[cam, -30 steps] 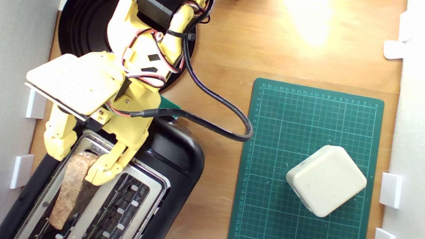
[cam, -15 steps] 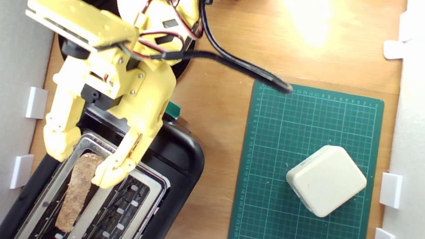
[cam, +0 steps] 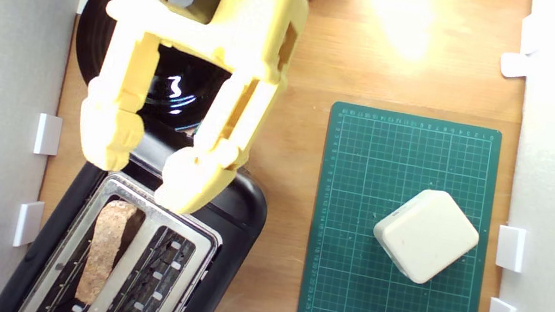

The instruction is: Pick bread and place in toaster

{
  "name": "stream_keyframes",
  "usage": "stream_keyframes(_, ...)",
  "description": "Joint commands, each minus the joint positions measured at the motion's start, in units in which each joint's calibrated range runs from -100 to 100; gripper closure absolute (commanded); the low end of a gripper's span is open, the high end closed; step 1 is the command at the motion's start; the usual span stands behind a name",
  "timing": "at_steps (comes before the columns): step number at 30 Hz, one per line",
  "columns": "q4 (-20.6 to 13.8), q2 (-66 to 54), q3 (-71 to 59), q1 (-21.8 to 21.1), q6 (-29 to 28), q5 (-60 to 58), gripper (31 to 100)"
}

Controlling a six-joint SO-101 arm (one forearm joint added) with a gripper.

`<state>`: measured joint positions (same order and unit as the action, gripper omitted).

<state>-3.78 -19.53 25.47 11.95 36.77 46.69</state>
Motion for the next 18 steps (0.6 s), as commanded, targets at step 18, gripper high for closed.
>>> stream_keyframes(18, -0.39, -30.3, -38.68, -16.22, -22.3, 0.23, 54.8)
